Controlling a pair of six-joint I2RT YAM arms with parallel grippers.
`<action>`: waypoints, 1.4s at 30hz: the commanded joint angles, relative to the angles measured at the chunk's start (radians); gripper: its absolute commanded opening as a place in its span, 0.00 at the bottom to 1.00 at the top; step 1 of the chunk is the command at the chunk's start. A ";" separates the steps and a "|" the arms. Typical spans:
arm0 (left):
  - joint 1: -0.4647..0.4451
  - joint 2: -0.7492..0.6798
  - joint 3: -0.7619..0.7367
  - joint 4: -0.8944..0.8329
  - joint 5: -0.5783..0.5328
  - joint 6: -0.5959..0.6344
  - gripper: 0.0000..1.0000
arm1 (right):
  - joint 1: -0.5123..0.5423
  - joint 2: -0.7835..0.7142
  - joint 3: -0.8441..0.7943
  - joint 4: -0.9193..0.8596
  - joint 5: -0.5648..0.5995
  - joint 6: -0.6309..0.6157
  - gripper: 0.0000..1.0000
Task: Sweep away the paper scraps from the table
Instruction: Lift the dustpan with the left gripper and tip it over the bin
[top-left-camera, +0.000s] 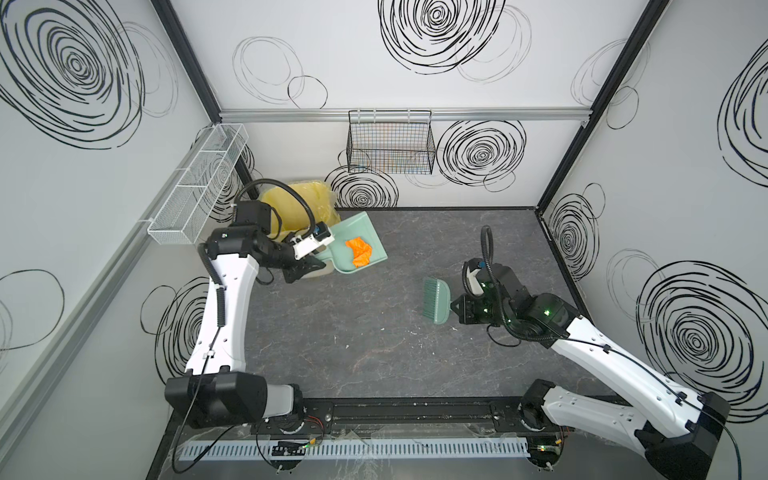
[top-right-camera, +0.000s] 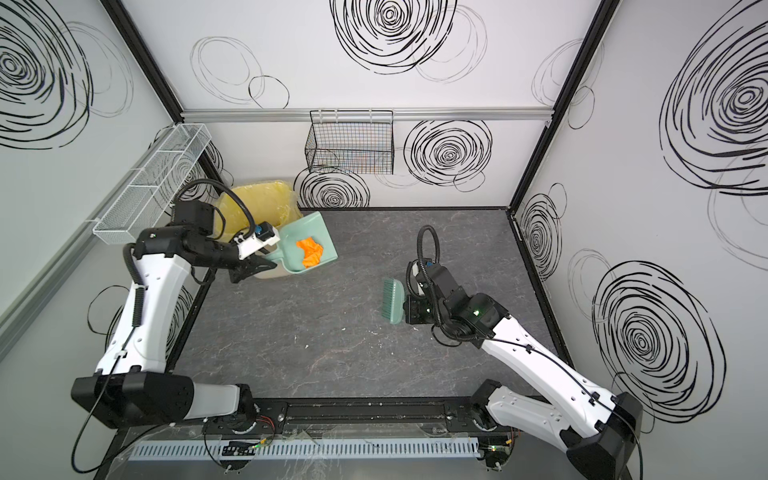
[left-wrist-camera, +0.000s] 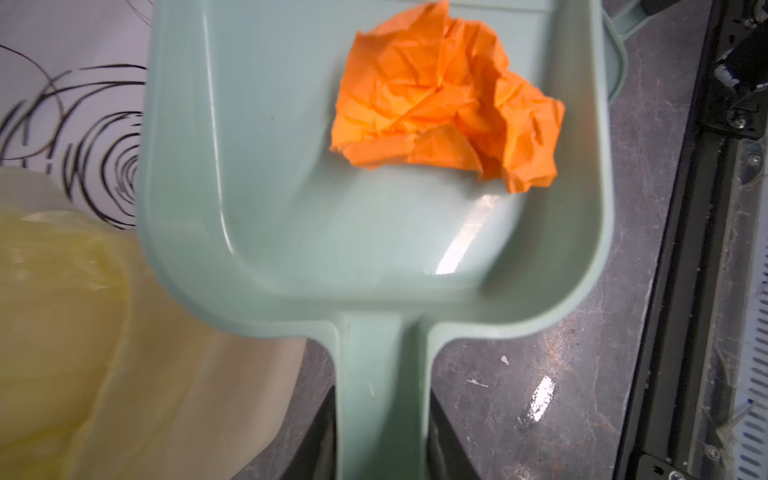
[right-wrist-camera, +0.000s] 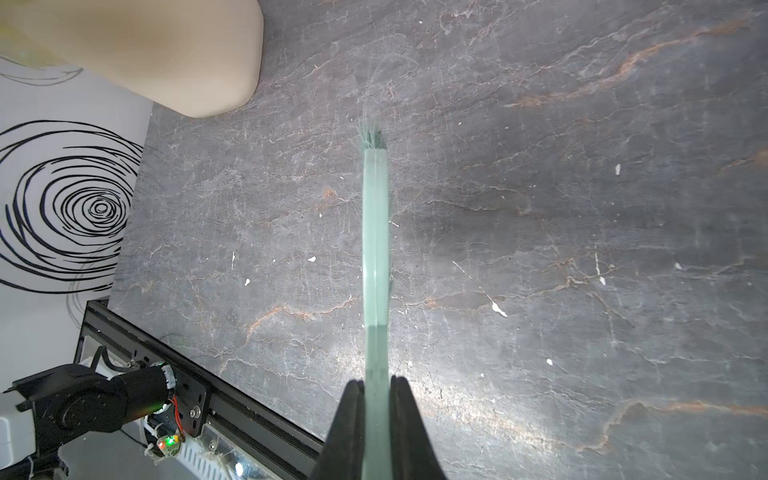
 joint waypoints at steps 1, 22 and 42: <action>0.059 0.057 0.108 -0.133 0.040 0.071 0.00 | -0.004 -0.017 -0.021 0.053 -0.009 0.010 0.00; 0.195 0.517 0.823 -0.061 -0.552 0.203 0.00 | -0.009 -0.007 -0.043 0.076 -0.012 0.002 0.00; 0.012 0.312 0.413 0.516 -1.066 0.624 0.00 | -0.009 0.002 -0.047 0.074 0.013 -0.013 0.00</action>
